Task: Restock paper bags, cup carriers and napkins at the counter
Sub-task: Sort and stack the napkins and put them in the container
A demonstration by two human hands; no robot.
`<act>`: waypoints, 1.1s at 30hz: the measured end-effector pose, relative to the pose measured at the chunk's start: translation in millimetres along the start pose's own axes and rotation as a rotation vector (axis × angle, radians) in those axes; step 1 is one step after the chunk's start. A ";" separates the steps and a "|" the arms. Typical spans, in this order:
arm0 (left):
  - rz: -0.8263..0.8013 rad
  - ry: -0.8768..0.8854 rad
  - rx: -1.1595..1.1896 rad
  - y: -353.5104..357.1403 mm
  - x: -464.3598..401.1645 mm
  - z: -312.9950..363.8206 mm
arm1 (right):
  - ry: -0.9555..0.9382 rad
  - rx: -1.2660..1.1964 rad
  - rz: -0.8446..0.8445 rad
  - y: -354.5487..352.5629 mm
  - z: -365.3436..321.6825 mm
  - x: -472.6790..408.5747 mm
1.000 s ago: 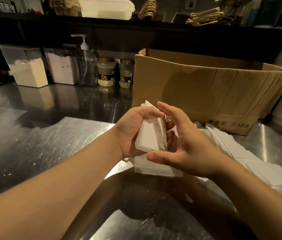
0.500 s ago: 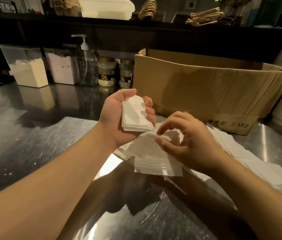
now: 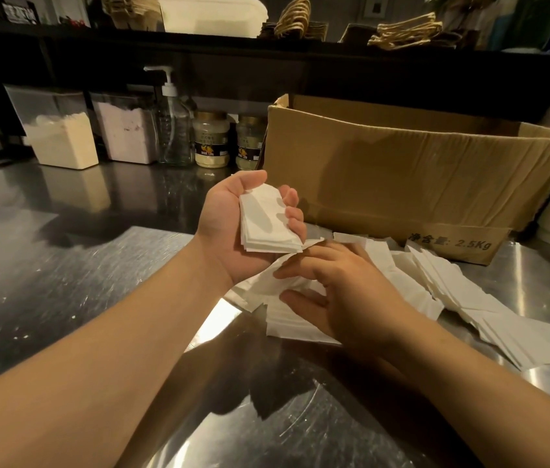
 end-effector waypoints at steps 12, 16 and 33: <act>0.045 0.018 -0.011 -3.5 -0.4 -0.2 | 0.078 -0.239 0.070 -13.2 18.3 2.5; 0.042 -0.016 -0.041 -2.8 1.1 -1.8 | 0.057 -0.415 0.134 -27.4 21.8 4.6; 0.063 -0.152 -0.615 -2.0 2.6 -29.2 | 0.304 -0.994 0.193 -42.4 40.6 7.1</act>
Point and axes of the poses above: each hand's wrist, its own x-axis away from the middle knuckle, its own y-axis out of the palm, z = x × y, the point moved 7 cm from there along -x, towards the middle knuckle, and after that the axes turned 10 degrees about x, right-handed, at the moved point
